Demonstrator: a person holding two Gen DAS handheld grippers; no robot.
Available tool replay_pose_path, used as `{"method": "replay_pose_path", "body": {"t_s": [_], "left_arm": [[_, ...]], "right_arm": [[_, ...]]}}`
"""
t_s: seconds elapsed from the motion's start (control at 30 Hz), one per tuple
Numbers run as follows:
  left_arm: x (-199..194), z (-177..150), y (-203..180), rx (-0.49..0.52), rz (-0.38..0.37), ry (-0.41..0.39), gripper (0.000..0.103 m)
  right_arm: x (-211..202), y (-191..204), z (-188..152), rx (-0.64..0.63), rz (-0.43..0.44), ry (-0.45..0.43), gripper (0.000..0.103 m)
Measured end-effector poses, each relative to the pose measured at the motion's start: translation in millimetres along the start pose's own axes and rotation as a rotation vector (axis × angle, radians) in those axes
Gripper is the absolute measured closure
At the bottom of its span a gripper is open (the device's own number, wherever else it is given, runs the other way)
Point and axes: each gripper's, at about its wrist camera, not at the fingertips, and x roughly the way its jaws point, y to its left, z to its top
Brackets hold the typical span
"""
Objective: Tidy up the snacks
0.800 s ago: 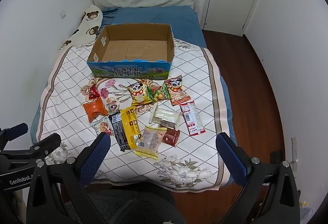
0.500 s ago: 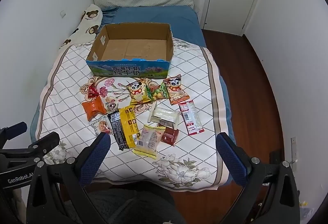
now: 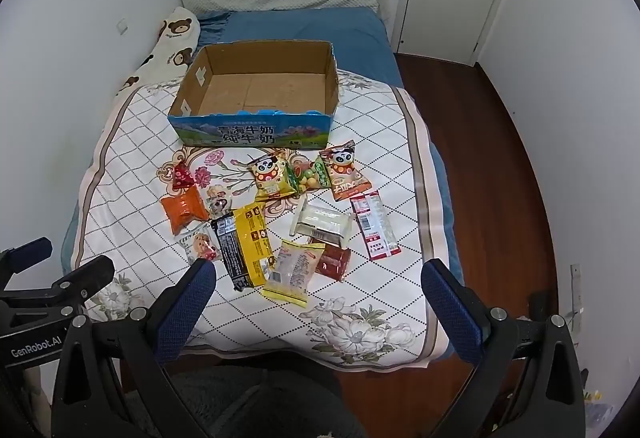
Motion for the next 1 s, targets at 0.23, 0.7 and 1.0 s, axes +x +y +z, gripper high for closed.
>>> {"method": "replay_pose_path", "body": {"t_s": [0.23, 0.7, 1.0], "left_arm": [[0.2, -0.3, -1.2, 0.002, 0.002, 0.000, 0.000], [0.6, -1.5, -1.0, -0.001, -0.003, -0.005, 0.000], [0.1, -0.2, -1.7, 0.000, -0.003, -0.006, 0.000]], "right_arm": [[-0.6, -0.7, 1.5, -0.002, 0.004, 0.001, 0.000], [-0.6, -1.6, 0.7, 0.010, 0.010, -0.002, 0.000], [-3.2, -0.4, 3.5, 0.013, 0.011, -0.004, 0.000]]}}
